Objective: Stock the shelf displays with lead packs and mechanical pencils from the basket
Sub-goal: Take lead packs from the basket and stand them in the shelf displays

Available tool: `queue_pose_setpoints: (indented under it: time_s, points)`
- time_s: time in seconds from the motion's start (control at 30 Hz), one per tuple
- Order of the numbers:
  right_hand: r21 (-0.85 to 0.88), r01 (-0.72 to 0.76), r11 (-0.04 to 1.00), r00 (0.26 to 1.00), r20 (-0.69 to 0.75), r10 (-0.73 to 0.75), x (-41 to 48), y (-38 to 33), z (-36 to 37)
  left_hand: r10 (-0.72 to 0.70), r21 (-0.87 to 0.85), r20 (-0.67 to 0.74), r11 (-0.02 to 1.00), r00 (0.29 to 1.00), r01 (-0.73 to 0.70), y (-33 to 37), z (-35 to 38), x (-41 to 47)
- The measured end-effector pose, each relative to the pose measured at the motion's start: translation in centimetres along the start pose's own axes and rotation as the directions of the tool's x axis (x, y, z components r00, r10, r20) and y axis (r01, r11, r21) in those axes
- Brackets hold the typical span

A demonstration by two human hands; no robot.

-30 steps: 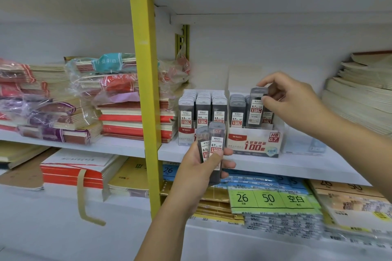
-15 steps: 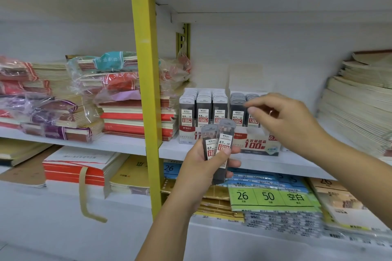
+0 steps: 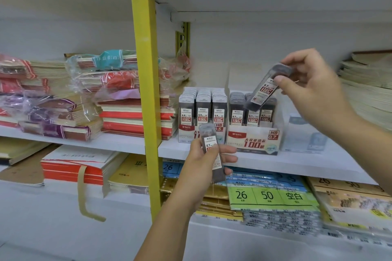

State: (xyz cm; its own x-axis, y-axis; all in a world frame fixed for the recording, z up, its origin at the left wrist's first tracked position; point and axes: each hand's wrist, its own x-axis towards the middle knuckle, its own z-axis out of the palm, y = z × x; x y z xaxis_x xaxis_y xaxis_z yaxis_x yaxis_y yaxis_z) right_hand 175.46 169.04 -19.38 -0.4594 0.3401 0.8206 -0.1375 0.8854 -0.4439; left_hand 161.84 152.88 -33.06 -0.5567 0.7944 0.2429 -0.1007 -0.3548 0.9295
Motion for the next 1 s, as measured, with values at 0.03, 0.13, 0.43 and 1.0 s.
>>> queue_pose_setpoints:
  time_s: [0.03, 0.13, 0.43, 1.0]
  points:
    - [-0.078, 0.021, 0.997, 0.999, 0.040, -0.018, 0.2, 0.3, 0.1, 0.006, 0.003, -0.011, 1.000, 1.000, -0.006, 0.0, 0.0, 0.0]
    - [-0.309, 0.056, 0.949, 0.986, 0.164, -0.005, 0.3, 1.4, 1.2, 0.024, 0.017, -0.056, 1.000, 0.998, -0.023, 0.0, 0.0, 0.1]
    - [-0.487, 0.027, 0.873, 0.978, 0.193, 0.077, 1.0, 3.2, 2.6, 0.077, 0.046, -0.095, 0.996, 0.993, -0.073, 0.1, -0.1, 0.2]
    - [-0.042, -0.108, 0.993, 0.921, 0.372, 0.116, -4.9, -1.1, 4.4, 0.138, 0.155, 0.000, 0.979, 0.990, -0.136, 0.6, 1.8, 0.0]
